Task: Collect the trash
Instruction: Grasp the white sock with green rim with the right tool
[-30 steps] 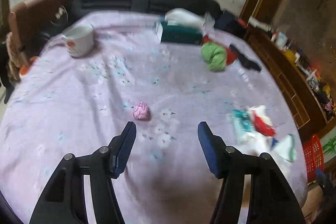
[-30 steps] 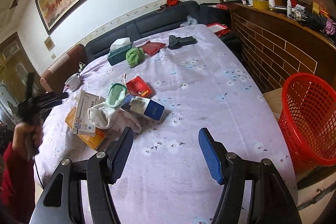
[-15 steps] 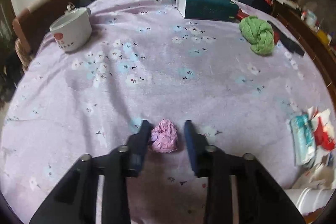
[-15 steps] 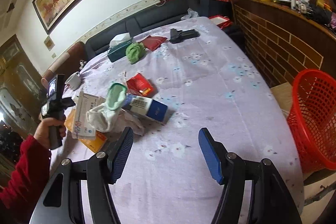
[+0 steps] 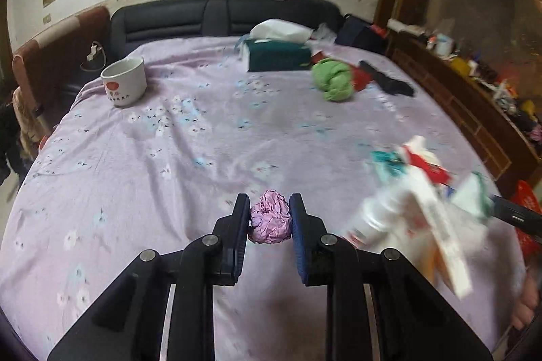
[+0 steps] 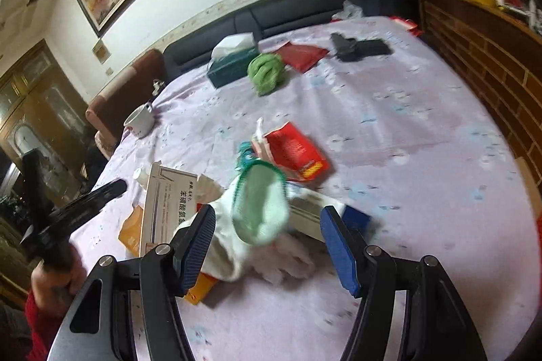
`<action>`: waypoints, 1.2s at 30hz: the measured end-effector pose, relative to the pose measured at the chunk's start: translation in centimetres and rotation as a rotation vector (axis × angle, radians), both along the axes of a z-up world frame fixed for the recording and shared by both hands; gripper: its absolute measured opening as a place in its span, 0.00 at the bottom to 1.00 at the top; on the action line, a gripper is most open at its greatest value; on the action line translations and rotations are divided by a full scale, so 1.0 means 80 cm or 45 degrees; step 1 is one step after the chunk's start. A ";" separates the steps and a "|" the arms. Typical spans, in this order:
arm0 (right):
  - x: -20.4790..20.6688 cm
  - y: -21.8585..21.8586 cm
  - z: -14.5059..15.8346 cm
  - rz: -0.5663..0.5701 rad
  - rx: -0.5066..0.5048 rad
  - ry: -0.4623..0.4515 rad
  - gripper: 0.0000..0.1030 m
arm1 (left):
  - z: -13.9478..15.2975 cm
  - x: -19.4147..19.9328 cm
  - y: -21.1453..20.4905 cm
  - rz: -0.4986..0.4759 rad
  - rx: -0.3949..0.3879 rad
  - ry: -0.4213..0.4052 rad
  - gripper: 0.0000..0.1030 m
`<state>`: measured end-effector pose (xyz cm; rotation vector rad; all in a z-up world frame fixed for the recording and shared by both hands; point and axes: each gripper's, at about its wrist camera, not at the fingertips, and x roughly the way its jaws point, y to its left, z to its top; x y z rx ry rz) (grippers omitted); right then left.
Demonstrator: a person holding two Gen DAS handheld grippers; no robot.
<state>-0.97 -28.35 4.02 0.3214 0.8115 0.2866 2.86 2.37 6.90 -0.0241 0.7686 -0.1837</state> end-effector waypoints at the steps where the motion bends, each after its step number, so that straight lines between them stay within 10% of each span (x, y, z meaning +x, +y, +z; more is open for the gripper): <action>1: 0.004 0.007 -0.005 0.014 -0.015 0.012 0.48 | 0.004 -0.010 -0.003 -0.003 0.006 -0.022 0.22; 3: 0.006 0.015 -0.012 0.036 -0.029 0.033 0.10 | 0.008 -0.030 -0.008 -0.019 -0.005 -0.046 0.22; 16: -0.095 -0.025 0.037 0.004 0.044 -0.194 0.10 | 0.022 -0.116 -0.062 -0.128 -0.123 -0.125 0.22; 36: -0.168 -0.060 0.027 -0.086 0.011 -0.231 0.10 | 0.001 -0.167 -0.159 -0.250 -0.001 -0.133 0.22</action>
